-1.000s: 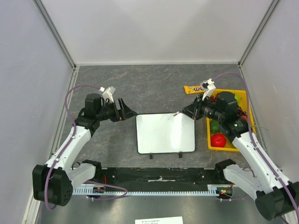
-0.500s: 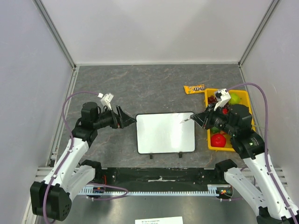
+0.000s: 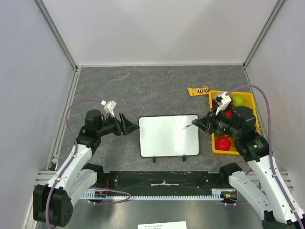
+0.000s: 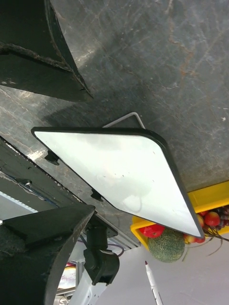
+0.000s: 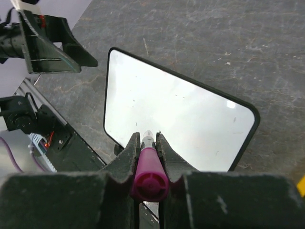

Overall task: Write a sentence on the whiteboard
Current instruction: Hold the whiteboard on the whiteboard stand.

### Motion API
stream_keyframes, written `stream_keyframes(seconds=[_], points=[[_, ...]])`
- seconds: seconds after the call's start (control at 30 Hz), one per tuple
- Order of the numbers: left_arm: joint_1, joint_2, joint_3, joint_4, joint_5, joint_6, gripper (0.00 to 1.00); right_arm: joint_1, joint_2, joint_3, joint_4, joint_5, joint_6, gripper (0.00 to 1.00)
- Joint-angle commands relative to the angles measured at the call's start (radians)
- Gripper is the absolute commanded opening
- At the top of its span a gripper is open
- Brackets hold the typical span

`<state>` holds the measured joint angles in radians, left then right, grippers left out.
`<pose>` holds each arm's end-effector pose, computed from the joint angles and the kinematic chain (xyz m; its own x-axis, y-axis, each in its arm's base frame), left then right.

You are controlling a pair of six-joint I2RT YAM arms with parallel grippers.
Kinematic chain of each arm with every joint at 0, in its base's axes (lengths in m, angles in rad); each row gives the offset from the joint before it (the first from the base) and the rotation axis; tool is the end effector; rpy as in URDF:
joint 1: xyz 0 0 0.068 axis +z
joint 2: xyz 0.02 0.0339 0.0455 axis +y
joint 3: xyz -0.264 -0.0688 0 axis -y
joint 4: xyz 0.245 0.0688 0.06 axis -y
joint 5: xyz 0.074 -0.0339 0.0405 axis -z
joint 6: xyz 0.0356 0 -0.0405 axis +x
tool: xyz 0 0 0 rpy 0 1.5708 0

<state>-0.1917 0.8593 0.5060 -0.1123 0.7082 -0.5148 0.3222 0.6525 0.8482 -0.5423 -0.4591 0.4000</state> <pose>0.1807 -0.0587 0.2396 -0.7358 -0.2381 -0.6340 0.4056 0.5947 -0.6941 0.1264 0.0588 0.3443 -0.5613 0.1807 -0.8077 -0.5001 0.7035 0.5049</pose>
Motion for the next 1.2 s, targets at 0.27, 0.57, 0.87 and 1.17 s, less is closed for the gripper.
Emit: stream_keyframes(seconds=[0.27,0.57,0.87,1.17], points=[[0.003,0.104,-0.233,0.578,0.126,-0.166,0.90,-0.002,0.033,-0.038,0.251,-0.226,0.023,0.00],[0.003,0.185,-0.241,0.675,0.132,-0.159,0.90,-0.002,0.078,-0.124,0.369,-0.245,0.075,0.00],[0.003,0.242,-0.277,0.744,0.138,-0.154,0.89,0.026,0.130,-0.170,0.499,-0.204,0.141,0.00],[0.003,0.270,-0.293,0.855,0.126,-0.155,0.90,0.172,0.220,-0.158,0.613,-0.064,0.157,0.00]])
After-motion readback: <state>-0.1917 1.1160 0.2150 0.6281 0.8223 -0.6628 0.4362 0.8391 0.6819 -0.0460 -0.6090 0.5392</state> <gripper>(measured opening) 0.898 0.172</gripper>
